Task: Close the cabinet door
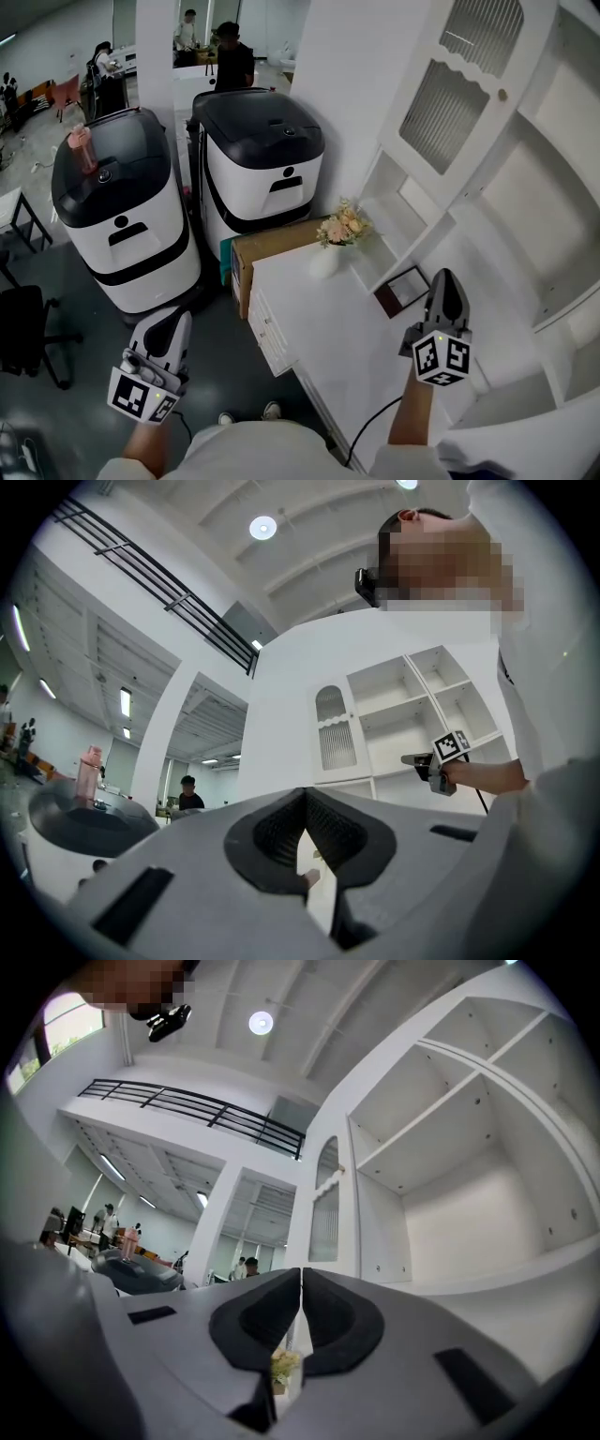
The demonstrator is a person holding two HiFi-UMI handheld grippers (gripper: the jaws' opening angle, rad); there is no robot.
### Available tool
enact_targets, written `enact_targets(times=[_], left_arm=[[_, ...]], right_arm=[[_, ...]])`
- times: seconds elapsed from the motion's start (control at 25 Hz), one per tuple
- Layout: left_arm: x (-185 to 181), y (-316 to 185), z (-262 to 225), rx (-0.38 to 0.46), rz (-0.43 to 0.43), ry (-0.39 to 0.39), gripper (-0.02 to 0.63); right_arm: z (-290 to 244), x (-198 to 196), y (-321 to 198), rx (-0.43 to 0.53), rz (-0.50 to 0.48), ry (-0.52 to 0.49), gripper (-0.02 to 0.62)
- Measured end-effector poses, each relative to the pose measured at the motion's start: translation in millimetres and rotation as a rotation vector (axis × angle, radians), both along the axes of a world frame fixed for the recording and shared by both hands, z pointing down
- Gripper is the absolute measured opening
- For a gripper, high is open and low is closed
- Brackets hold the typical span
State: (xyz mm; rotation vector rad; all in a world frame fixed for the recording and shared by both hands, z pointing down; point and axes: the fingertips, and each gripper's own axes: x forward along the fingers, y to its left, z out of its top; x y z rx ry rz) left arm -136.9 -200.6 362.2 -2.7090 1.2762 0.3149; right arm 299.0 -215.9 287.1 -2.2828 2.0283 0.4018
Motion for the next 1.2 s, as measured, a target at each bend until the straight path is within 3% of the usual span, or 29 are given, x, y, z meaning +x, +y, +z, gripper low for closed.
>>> enact_targets(times=[0.32, 0.44, 0.64, 0.84, 1.2], left_arm=[[-41, 18, 7, -0.021, -0.093, 0.03, 0.005], [-55, 26, 8, -0.019, -0.123, 0.035, 0.005], [-74, 35, 14, -0.029, -0.168, 0.06, 0.005], [-71, 36, 26, -0.056, -0.146, 0.063, 0.005], [-45, 31, 30, -0.059, -0.032, 0.067, 0.005]], right_arm=[[3, -76, 16, 0.008, -0.128, 0.03, 0.005], [11, -93, 27, -0.01, -0.126, 0.055, 0.005], [48, -97, 46, -0.101, -0.094, 0.0, 0.005], [60, -101, 58, -0.138, -0.08, 0.028, 0.005], [76, -100, 88, -0.175, -0.03, 0.013, 0.005]])
